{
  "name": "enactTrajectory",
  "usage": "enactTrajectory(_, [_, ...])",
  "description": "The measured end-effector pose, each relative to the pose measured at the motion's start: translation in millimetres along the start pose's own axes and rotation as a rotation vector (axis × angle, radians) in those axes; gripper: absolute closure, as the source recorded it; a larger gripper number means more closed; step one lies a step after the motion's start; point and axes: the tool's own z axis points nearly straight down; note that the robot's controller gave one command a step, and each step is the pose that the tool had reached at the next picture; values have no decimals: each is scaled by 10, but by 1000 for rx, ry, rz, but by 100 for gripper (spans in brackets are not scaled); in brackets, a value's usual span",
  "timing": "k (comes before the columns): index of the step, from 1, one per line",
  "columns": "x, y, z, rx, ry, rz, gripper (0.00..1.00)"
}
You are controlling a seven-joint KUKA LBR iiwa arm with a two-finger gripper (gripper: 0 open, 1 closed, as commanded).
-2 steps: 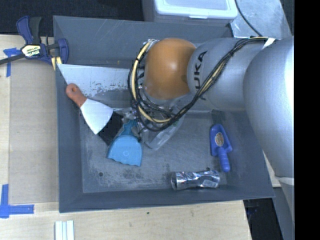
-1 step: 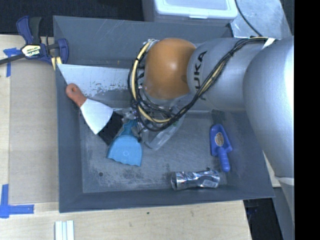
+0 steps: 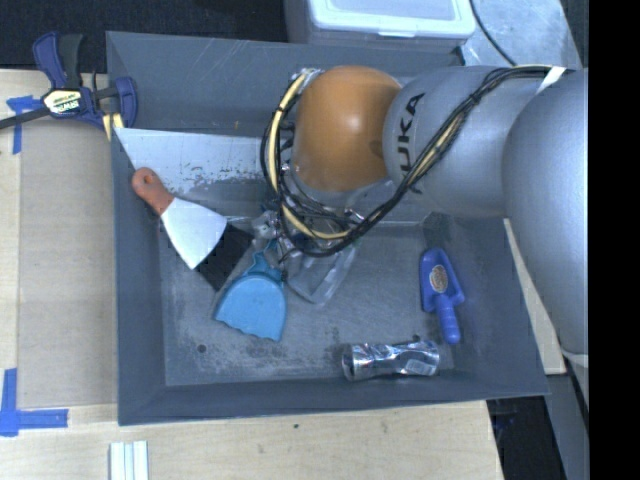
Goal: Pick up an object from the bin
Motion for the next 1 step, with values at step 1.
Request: enactTrajectory(1, [-8, -1, -545, 1, -2, 2, 100])
